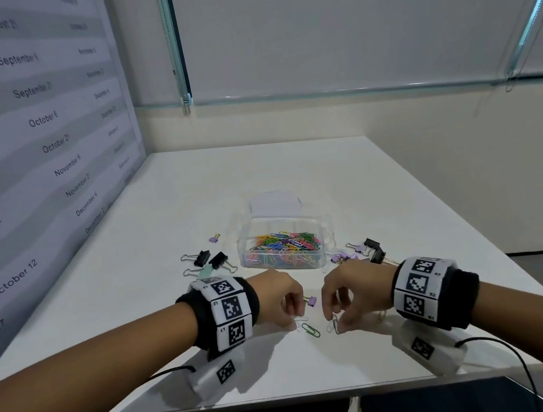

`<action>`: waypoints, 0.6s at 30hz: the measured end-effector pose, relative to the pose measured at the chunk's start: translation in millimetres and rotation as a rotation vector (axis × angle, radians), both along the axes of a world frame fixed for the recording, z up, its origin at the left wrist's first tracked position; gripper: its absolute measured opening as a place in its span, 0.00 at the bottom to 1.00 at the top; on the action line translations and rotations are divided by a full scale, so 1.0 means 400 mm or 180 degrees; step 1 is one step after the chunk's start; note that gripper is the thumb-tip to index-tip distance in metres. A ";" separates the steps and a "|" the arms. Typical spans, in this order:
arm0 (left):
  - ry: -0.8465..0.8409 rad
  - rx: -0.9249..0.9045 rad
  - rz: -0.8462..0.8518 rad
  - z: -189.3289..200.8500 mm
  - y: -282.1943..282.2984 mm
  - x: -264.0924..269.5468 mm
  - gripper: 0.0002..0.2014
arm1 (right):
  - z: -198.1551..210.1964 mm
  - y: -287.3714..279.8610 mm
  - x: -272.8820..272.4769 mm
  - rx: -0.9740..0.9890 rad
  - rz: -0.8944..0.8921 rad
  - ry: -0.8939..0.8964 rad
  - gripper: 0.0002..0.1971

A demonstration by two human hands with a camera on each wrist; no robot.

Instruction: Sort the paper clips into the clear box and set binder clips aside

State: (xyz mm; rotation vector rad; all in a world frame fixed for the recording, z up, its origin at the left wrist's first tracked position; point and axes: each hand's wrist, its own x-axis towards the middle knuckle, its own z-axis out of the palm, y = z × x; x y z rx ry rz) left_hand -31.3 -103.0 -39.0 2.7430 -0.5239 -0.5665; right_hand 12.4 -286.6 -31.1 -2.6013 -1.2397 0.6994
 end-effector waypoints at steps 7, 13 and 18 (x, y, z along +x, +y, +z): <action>-0.0056 0.0215 -0.0207 -0.001 -0.022 -0.004 0.08 | -0.006 0.009 -0.003 -0.0253 0.0077 0.0002 0.05; -0.0369 0.0631 -0.0371 -0.003 -0.033 -0.019 0.05 | -0.004 0.003 -0.004 -0.0194 0.0082 0.0079 0.02; -0.0391 0.0920 -0.0508 0.007 -0.040 -0.003 0.10 | -0.008 -0.013 0.006 -0.0192 0.0001 -0.0025 0.05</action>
